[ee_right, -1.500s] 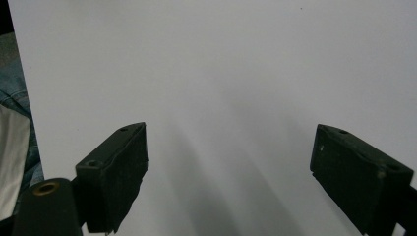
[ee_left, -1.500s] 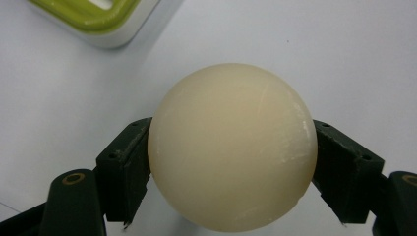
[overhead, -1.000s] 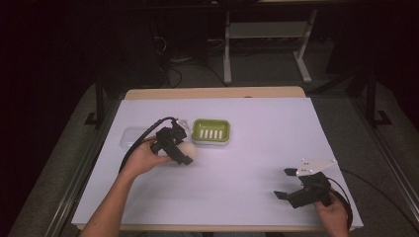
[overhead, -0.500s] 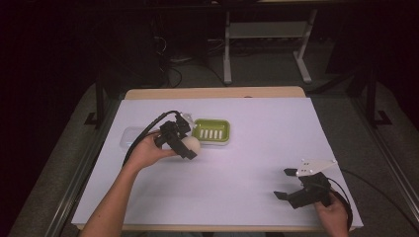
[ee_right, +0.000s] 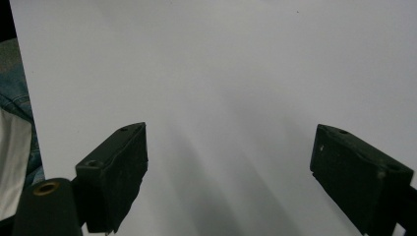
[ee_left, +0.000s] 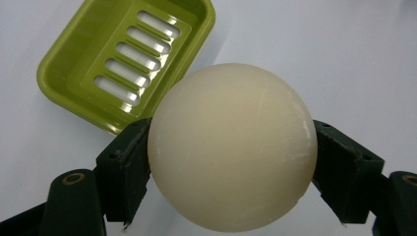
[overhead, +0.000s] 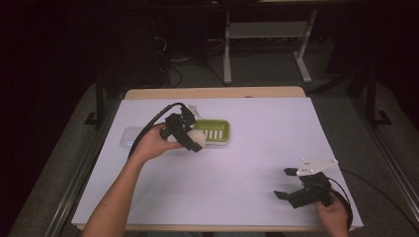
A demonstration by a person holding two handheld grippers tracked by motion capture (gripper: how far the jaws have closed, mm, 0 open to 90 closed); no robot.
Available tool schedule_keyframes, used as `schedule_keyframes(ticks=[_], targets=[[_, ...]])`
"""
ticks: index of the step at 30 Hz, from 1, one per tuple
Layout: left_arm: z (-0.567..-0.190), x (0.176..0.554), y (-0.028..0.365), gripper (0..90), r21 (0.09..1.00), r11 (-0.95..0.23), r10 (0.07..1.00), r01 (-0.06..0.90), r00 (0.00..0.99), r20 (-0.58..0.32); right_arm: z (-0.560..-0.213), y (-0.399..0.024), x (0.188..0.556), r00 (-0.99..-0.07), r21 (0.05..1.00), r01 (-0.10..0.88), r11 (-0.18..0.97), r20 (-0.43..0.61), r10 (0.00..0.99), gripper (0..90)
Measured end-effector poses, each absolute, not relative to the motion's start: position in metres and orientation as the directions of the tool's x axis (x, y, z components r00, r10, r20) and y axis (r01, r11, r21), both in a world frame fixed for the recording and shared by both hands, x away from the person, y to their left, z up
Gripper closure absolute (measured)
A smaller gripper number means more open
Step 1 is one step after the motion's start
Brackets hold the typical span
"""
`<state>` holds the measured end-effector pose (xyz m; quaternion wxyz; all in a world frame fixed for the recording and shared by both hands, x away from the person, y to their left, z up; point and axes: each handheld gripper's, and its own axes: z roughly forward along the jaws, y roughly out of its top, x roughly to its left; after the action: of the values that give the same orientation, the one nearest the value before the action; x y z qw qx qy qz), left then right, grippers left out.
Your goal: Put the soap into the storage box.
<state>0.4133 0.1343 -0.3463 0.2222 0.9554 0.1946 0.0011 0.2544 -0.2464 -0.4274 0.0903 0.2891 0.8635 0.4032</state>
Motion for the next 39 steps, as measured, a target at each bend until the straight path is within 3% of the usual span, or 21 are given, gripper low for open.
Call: schedule_keyframes(ticks=[39], targets=[[-0.350, 0.467, 0.105, 23.3, 0.421, -0.810, 0.393, 0.407, 0.911, -0.125, -0.429, -0.249, 0.258, -0.814, 0.757, 0.430, 0.493, 0.089, 0.573, 13.6]])
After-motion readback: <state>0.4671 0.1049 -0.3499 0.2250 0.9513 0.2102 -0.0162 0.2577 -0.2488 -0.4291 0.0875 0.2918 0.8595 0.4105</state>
